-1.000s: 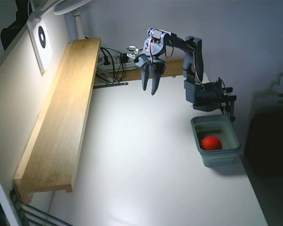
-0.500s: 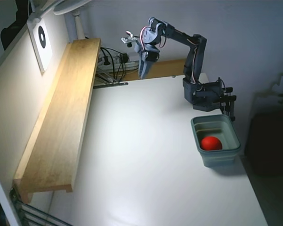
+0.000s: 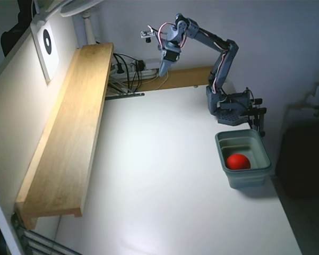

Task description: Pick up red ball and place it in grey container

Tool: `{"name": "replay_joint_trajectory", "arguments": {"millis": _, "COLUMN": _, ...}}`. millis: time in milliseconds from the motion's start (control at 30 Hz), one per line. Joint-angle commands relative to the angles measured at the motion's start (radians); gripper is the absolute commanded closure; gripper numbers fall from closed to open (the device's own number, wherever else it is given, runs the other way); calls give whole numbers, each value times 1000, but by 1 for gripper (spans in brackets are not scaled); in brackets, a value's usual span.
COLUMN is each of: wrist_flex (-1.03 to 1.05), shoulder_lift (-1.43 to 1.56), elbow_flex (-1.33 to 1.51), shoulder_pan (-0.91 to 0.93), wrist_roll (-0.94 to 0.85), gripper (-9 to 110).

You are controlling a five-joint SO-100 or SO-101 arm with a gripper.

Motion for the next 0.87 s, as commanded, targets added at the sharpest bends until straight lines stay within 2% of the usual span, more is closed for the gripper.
{"name": "replay_joint_trajectory", "arguments": {"millis": 0, "wrist_flex": 23, "shoulder_lift": 60, "elbow_flex": 19, "shoulder_pan": 53, "wrist_roll": 2, "gripper": 103}}
{"name": "replay_joint_trajectory", "arguments": {"millis": 833, "wrist_flex": 24, "shoulder_lift": 88, "elbow_flex": 44, "shoulder_pan": 97, "wrist_roll": 2, "gripper": 104}}
